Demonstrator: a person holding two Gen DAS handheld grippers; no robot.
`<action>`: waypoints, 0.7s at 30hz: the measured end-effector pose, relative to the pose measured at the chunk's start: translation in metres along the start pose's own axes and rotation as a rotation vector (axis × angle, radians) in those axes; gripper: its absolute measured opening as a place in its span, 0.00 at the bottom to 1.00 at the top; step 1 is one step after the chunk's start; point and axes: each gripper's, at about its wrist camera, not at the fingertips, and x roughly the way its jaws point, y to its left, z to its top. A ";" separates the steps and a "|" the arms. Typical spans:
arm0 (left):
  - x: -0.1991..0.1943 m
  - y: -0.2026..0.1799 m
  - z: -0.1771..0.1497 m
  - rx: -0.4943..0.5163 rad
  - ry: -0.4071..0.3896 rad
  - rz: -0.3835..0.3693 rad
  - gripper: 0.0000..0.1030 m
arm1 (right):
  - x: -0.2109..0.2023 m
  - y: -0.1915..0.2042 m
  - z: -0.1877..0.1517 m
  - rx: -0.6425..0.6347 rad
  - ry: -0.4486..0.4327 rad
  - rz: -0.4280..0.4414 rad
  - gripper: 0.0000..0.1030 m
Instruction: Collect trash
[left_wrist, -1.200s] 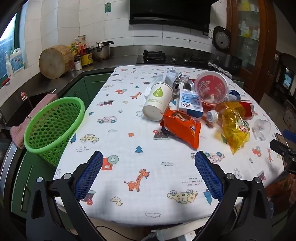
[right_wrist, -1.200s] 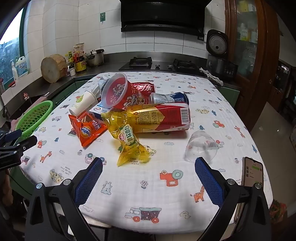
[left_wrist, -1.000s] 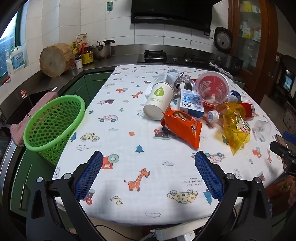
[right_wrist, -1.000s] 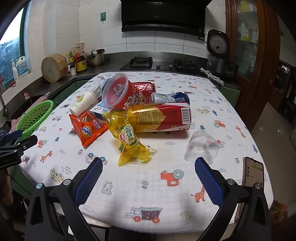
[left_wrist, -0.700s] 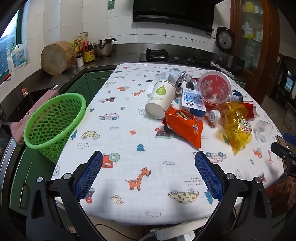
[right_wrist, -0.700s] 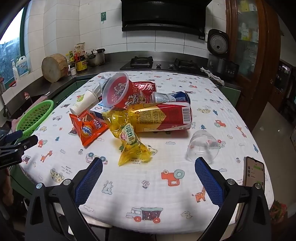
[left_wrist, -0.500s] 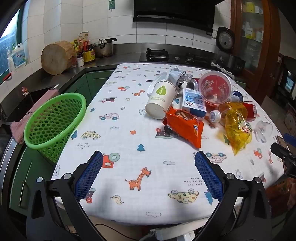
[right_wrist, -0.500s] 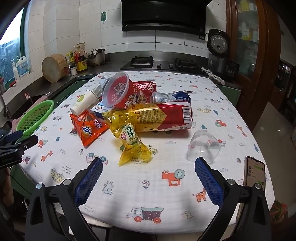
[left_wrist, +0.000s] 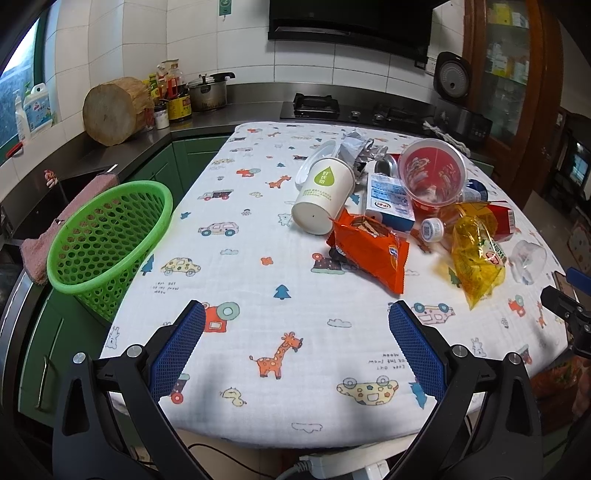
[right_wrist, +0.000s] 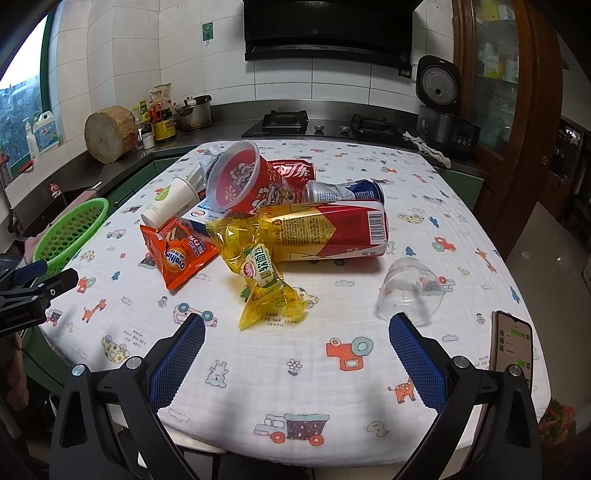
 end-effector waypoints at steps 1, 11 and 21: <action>0.000 0.000 0.000 -0.001 0.001 0.000 0.95 | 0.000 0.000 0.000 0.001 0.001 0.000 0.94; 0.001 0.000 0.000 -0.004 0.003 0.003 0.95 | 0.006 0.001 -0.001 0.002 0.006 0.005 0.94; 0.006 0.001 0.002 -0.015 0.016 0.004 0.95 | 0.010 0.001 -0.001 0.004 0.014 0.014 0.94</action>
